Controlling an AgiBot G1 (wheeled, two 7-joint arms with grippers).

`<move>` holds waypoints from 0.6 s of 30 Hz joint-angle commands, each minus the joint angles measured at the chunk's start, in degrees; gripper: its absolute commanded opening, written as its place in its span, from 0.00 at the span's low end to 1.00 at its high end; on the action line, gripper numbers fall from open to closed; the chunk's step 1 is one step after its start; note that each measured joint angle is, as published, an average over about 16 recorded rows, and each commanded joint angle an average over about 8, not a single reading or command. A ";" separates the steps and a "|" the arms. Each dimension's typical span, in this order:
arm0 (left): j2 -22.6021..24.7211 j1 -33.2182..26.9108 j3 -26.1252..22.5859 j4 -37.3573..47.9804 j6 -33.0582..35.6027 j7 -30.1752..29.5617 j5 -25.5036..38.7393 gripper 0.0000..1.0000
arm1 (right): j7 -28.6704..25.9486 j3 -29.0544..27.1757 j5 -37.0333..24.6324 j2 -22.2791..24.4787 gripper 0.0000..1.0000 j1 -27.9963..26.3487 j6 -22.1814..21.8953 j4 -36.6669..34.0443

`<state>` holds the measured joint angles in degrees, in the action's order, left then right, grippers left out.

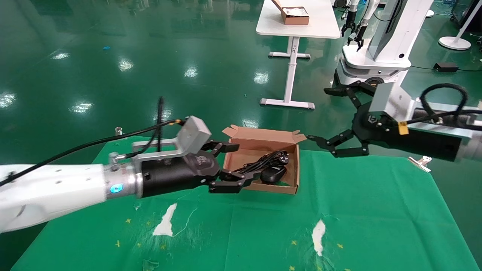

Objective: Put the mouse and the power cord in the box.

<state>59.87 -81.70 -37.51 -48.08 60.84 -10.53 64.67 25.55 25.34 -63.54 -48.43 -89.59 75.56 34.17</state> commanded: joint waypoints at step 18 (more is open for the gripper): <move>-13.96 11.31 12.07 -14.33 13.97 -0.13 -12.82 1.00 | -20.19 -5.18 12.06 7.46 1.00 15.59 5.64 21.92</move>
<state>45.91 -70.39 -25.44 -62.40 74.80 -10.65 51.86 5.36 20.16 -51.48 -40.97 -74.00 81.20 56.09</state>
